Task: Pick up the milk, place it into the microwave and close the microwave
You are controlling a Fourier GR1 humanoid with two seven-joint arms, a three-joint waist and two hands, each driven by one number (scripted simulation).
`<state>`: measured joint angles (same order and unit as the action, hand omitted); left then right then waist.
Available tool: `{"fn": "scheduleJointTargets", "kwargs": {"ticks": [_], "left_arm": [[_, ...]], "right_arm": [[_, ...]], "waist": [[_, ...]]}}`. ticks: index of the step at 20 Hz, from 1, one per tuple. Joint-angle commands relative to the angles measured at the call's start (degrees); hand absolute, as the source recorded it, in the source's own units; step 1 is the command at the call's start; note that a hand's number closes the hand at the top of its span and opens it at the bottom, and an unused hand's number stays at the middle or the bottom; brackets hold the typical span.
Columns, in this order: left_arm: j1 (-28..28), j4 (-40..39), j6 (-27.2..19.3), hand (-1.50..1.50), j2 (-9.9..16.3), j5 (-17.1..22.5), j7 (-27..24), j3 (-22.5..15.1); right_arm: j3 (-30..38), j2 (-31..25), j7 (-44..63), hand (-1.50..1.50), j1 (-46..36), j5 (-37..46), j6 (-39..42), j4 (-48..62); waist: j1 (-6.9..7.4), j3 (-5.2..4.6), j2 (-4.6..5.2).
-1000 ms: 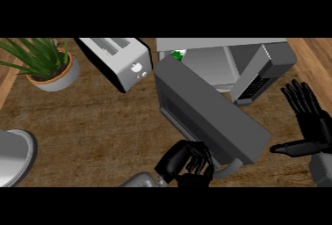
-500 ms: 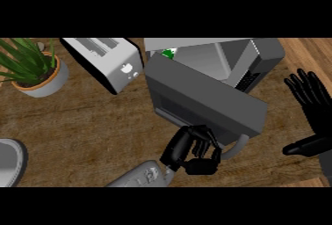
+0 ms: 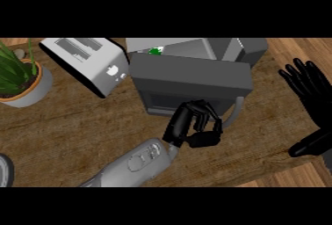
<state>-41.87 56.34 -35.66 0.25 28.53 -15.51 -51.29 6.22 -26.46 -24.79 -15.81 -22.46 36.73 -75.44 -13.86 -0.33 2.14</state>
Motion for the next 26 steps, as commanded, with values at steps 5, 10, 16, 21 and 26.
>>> {"fn": "scheduleJointTargets", "kwargs": {"ticks": [5,10,16,21,26], "left_arm": [[-7.33,-5.25,-2.80,1.50,-0.25,7.34,-1.01,5.74],[-9.41,-6.90,-2.72,1.50,-0.25,11.63,-5.10,10.10],[-10.65,-9.20,-1.23,1.50,-0.25,15.22,-8.54,11.54],[-11.84,-9.89,-0.76,1.50,-0.25,17.65,-10.48,12.27],[-10.83,-11.20,-0.15,1.50,-0.25,18.73,-13.48,11.11]], "right_arm": [[-0.28,-0.67,2.50,-1.50,-1.40,-6.17,4.11,-2.92],[-0.04,-1.74,4.83,-1.50,-1.94,-8.31,4.24,-3.39],[0.66,-3.67,6.80,-1.50,-3.73,-10.73,4.90,-4.13],[1.24,-4.95,7.95,-1.50,-4.55,-13.02,5.72,-4.82],[0.72,-4.92,8.90,-1.50,-5.61,-14.53,5.84,-6.07]], "waist": [[-3.27,-0.01,1.03],[-4.55,-0.12,2.07],[-4.97,-0.06,2.63],[-5.46,0.00,2.48],[-5.74,-0.06,2.87]]}}
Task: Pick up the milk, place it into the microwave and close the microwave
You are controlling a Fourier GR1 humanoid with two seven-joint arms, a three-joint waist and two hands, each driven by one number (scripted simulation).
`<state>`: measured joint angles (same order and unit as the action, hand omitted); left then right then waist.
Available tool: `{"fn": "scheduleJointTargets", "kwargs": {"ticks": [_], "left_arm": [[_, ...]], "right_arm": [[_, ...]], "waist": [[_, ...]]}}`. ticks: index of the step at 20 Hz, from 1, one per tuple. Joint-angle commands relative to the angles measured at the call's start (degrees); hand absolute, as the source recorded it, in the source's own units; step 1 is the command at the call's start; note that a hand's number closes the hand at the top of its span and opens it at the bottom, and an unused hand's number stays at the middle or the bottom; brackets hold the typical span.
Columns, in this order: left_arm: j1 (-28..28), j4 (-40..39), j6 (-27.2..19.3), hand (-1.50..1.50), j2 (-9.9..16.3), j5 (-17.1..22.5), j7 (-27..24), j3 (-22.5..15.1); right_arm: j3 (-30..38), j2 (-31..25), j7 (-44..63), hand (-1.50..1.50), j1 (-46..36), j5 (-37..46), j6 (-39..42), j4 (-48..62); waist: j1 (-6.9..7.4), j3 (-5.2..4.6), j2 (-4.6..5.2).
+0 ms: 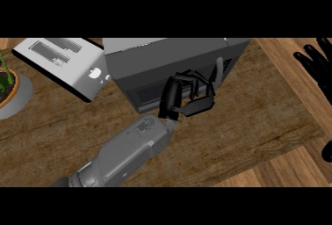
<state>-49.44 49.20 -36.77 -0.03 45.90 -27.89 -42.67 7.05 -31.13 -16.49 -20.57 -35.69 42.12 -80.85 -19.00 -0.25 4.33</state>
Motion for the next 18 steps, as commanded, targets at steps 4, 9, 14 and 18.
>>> {"fn": "scheduleJointTargets", "kwargs": {"ticks": [4,9,14,18], "left_arm": [[-3.99,-5.03,1.74,1.50,0.02,2.75,-2.15,2.93],[-3.88,-5.52,0.85,1.50,0.02,3.87,-4.62,2.54],[-4.02,-6.24,1.50,1.50,0.02,4.93,-6.29,2.14],[-4.21,-6.72,1.82,1.50,0.02,6.11,-7.29,2.29]], "right_arm": [[0.90,-1.62,1.22,-1.50,-0.74,-2.87,1.12,0.02],[0.89,-2.05,1.98,-1.50,-1.11,-4.34,1.50,-0.25],[1.10,-3.27,3.28,-1.50,-1.64,-5.62,1.67,-0.19],[1.82,-4.35,4.09,-1.50,-1.90,-6.49,1.34,0.21]], "waist": [[-0.51,0.01,0.79],[-0.99,0.01,0.93],[-0.95,-0.01,1.18],[-0.96,-0.01,1.30]]}}
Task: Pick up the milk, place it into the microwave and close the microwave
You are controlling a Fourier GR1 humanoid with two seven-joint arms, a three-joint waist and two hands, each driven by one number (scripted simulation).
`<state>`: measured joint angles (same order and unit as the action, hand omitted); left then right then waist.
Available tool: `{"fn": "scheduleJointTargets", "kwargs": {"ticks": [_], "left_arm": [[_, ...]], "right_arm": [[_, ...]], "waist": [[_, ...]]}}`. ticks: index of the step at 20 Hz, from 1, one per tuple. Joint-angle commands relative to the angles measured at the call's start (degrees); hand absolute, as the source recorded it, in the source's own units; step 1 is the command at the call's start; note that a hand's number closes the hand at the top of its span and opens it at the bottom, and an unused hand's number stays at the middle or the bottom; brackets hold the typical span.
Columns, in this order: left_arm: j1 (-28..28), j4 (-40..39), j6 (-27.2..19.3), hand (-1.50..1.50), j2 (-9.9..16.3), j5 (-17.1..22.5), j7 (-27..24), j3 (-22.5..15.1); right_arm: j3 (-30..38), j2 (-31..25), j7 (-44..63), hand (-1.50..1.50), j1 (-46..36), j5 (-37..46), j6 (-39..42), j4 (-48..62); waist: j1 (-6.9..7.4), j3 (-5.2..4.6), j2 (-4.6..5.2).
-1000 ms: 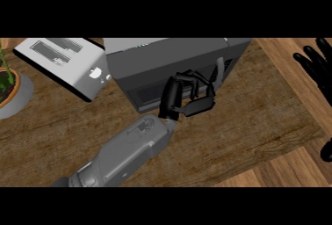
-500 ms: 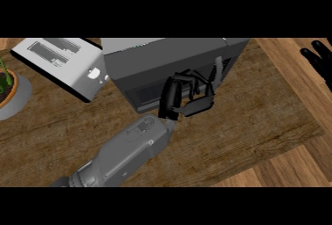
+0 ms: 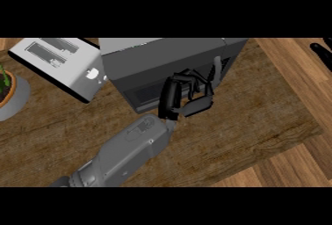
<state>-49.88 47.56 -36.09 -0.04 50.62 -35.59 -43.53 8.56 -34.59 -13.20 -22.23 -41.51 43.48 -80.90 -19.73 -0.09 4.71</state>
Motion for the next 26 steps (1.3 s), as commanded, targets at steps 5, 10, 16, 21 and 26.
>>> {"fn": "scheduleJointTargets", "kwargs": {"ticks": [5,10,16,21,26], "left_arm": [[-4.39,-5.50,1.24,1.50,0.04,2.60,-0.64,2.63],[-4.67,-5.91,1.24,1.50,0.04,3.71,-1.51,2.41],[-4.95,-6.66,1.44,1.50,0.04,4.68,-2.57,1.34],[-5.25,-6.76,1.86,1.50,0.04,6.15,-3.11,0.95],[-5.71,-6.98,1.26,1.50,0.04,6.74,-4.29,0.27]], "right_arm": [[0.73,-1.85,1.58,-1.50,-0.83,-2.10,0.19,0.24],[0.98,-2.38,1.99,-1.50,-1.19,-3.76,0.88,0.33],[0.30,-2.85,2.63,-1.50,-1.69,-5.76,2.79,0.11],[-0.81,-3.32,3.52,-1.50,-1.21,-7.26,4.84,0.18],[-1.18,-4.20,4.55,-1.50,-1.62,-8.70,5.47,0.62]], "waist": [[-0.22,-0.13,0.62],[-0.46,-0.04,0.83],[0.06,0.02,0.96],[-0.13,0.03,1.13],[-0.18,0.02,1.27]]}}
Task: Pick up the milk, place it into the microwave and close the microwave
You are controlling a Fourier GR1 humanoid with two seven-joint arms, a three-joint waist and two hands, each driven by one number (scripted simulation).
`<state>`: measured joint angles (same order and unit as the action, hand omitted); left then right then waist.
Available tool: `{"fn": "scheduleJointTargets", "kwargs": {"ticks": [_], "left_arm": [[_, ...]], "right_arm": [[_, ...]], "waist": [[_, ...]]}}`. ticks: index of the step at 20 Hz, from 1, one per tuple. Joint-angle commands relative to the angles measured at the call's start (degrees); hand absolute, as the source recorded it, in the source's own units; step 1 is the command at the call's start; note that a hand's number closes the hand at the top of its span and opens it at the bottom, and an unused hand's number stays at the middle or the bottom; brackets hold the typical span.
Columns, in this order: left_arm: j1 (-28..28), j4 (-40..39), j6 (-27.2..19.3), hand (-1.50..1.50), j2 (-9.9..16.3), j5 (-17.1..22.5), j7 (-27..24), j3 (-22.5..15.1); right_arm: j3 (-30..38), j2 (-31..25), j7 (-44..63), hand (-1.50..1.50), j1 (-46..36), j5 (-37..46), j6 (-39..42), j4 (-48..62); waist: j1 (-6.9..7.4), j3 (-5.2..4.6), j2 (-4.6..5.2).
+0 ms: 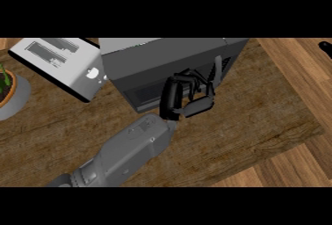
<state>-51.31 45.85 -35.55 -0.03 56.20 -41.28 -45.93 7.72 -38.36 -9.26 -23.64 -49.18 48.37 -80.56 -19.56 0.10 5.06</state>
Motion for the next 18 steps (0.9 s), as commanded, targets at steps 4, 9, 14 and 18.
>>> {"fn": "scheduleJointTargets", "kwargs": {"ticks": [4,9,14,18], "left_arm": [[-3.98,-5.89,0.81,1.50,0.03,2.01,0.85,2.29],[-4.26,-6.22,1.15,1.50,0.03,3.17,0.44,2.08],[-5.38,-7.07,2.14,1.50,0.03,2.15,0.08,-0.87],[-5.41,-9.60,0.28,1.50,0.03,2.09,1.53,-1.88]], "right_arm": [[-0.24,-1.15,0.95,-1.50,0.12,-2.55,1.46,0.10],[0.21,-2.64,1.61,-1.50,-0.74,-3.20,1.73,0.18],[-1.10,-1.82,1.80,-1.50,-0.95,-5.06,3.13,-0.18],[-0.97,-2.54,2.18,-1.50,-1.47,-7.00,3.80,-0.02]], "waist": [[-0.84,-0.14,0.62],[-0.60,-0.19,0.74],[-0.58,0.06,0.85],[0.00,0.13,0.71]]}}
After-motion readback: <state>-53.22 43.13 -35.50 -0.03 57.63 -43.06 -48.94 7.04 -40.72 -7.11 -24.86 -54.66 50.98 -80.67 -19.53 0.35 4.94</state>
